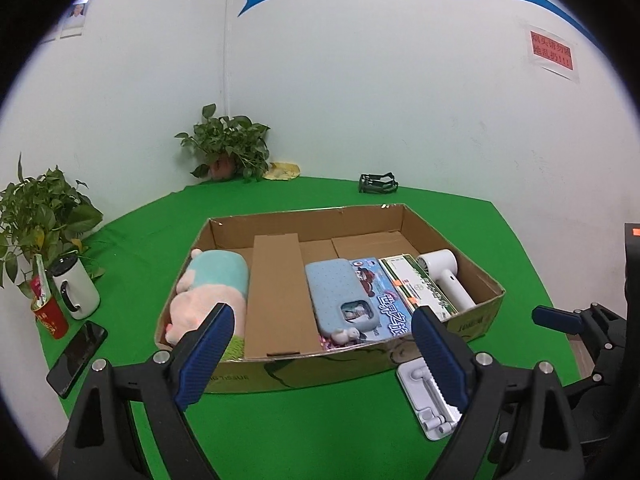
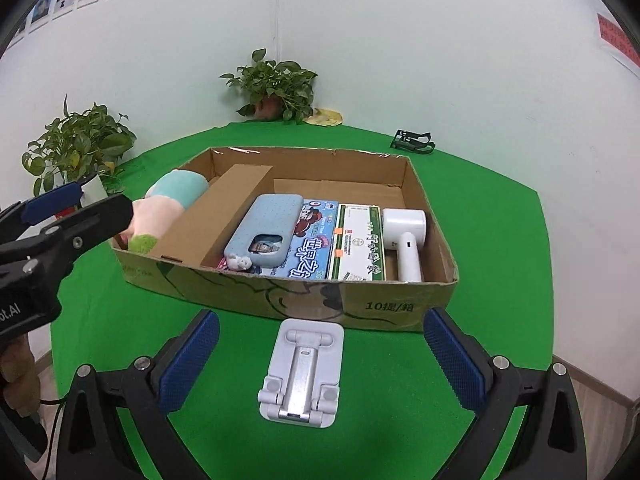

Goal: Organize objects
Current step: 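Move the right gripper toward the white phone stand, then grasp the white phone stand with the right gripper and lift it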

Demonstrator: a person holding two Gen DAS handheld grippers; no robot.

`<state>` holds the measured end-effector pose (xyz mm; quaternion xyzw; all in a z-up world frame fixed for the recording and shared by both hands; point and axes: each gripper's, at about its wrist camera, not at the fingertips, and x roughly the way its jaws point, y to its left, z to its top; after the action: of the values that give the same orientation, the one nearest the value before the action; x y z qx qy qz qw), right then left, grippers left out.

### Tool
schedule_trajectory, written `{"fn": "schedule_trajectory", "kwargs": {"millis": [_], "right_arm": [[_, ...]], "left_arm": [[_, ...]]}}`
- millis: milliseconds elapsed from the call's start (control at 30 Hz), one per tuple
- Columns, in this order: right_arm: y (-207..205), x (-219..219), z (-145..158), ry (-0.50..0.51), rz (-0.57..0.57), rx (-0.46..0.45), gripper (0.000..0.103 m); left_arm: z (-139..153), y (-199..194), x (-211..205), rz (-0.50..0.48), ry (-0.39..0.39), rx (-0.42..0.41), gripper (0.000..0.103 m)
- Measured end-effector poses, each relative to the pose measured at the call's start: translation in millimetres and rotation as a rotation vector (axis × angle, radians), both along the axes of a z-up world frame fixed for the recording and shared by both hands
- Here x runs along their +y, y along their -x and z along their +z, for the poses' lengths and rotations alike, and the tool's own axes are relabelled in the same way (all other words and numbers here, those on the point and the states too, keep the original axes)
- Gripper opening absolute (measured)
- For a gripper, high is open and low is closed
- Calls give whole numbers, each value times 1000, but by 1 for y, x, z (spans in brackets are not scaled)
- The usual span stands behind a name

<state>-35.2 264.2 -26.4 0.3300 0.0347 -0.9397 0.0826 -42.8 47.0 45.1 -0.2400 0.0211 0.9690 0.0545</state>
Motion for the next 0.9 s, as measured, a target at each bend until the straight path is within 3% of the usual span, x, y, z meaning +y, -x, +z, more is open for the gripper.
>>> {"fn": "schedule_trajectory", "kwargs": {"millis": [167,267,400,533,800,833,900], "right_arm": [[2,5,-8,49,30,-30,103],[8,11,-20,85,25,-77,103],[18,18,-35,99,30,-121,103],[28,17,-54,110,75,-159,103],[49,13,-99,81,116,-302,102],[49,11,-101,76,119,-307,102],[49,5,-106,56,120,-314,97]], "left_arm": [[-15,12,10,-69,-10,-108,90],[-38,33,14,-117,-46,-255,90],[-72,62,12,-166,-160,-456,89],[-97,86,11,-190,-274,-588,85],[-128,109,21,-253,-384,-751,78],[-133,111,24,-266,-397,-776,71],[-134,111,30,-286,-396,-775,70]]}}
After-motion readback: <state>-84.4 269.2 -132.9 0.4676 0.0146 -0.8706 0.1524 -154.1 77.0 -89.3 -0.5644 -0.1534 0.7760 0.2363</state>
